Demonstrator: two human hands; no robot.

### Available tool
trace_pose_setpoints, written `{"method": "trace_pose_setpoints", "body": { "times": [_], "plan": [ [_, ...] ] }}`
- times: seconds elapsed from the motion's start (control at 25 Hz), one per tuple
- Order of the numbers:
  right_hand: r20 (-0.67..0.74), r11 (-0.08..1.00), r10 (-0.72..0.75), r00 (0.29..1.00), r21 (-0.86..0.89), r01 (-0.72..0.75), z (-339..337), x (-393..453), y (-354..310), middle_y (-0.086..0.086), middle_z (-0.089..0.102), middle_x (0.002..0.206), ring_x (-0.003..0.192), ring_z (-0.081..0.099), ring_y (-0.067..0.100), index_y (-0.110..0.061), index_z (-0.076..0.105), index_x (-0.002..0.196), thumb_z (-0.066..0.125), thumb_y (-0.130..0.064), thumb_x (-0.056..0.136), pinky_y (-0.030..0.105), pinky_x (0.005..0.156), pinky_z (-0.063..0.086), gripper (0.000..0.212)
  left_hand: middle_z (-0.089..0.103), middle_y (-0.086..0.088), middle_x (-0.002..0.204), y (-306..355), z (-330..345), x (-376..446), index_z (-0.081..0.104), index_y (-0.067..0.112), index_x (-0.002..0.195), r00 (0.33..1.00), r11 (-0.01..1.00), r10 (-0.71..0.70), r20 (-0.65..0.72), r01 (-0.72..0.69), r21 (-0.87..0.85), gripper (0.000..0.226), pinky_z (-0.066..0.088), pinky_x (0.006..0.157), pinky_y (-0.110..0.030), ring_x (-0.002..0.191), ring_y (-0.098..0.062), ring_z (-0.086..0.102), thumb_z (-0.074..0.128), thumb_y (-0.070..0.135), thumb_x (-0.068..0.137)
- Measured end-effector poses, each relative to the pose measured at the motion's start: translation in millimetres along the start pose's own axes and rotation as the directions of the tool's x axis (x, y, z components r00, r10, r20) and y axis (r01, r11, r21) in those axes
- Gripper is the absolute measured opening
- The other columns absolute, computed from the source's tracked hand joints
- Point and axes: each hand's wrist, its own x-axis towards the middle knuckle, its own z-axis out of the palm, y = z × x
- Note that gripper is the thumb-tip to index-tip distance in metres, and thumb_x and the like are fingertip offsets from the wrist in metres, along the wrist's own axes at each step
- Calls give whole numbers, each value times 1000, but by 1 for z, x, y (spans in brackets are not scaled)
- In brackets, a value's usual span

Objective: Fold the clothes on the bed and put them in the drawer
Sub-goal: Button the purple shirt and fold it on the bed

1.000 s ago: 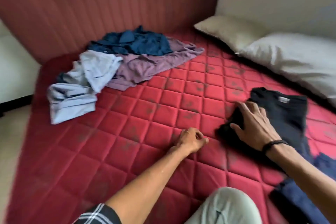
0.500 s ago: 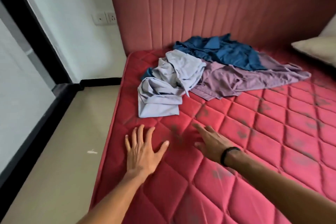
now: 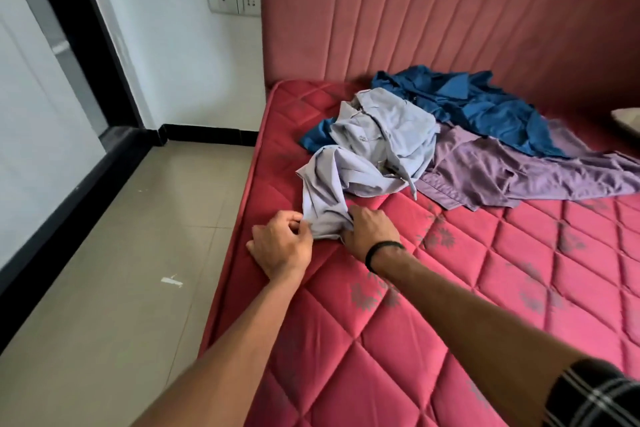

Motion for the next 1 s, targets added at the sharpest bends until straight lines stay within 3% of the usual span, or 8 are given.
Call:
{"method": "trace_pose_setpoints", "body": {
  "times": [0.08,0.2,0.36,0.48,0.6,0.76,0.88,1.0],
  "plan": [
    [50,1000,-2,999,12,1,-8,-41,-6,16,69,116,110,64,41,-18,61,114,58,-37,93,41,80,49,29,72,10,81,-13,-17,-10,74,29,94,993,988,82,85,-70,-136,15,44,86,-38,96,-26,67,70,40,83],
    [137,996,-81,987,46,75,-14,-126,-11,9,68,115,110,63,38,-24,61,114,60,-43,90,40,78,50,31,70,8,77,-25,-48,-42,69,31,111,960,953,161,231,-90,-289,63,50,82,-36,89,-25,70,48,78,74],
    [244,975,-213,946,119,189,-20,-211,-11,8,64,106,107,57,35,-21,58,98,60,-33,88,35,76,38,16,70,8,104,-15,-76,-82,46,37,145,898,994,92,429,-59,-88,102,45,103,-42,114,-25,65,51,94,60],
    [264,962,-208,942,229,149,-40,-208,-1,7,67,108,107,61,31,-19,63,108,56,-29,81,32,83,40,30,69,1,128,-6,-74,-95,36,37,148,893,972,142,427,-207,109,76,40,101,-43,122,-29,61,67,61,83],
    [152,935,8,988,348,-61,-57,-159,35,6,61,131,122,60,24,-19,59,137,57,-14,79,26,97,45,58,75,-7,113,-5,-65,-89,41,33,141,919,947,186,348,-263,187,59,45,87,-42,108,-32,69,68,46,89],
    [-15,969,244,970,28,-244,-41,-55,137,7,37,152,136,42,37,-33,45,143,50,-40,82,45,106,43,62,66,-9,56,-19,-37,-96,59,16,107,920,871,367,136,-391,298,33,38,54,-34,49,-32,66,76,38,89],
    [-27,962,242,970,-128,-243,-21,15,193,0,15,168,146,26,41,-43,23,156,35,-55,96,55,107,40,62,59,-7,47,-19,-15,-83,58,13,95,915,860,398,56,-394,325,22,31,52,-31,39,-30,59,74,27,90],
    [-149,939,253,956,-201,-280,-24,54,205,4,48,149,138,33,39,-31,47,146,50,-33,101,52,106,42,44,59,-9,49,-10,-5,-66,55,11,92,935,878,354,-15,-327,350,22,30,49,-28,40,-32,59,73,22,89]
  ]
}}
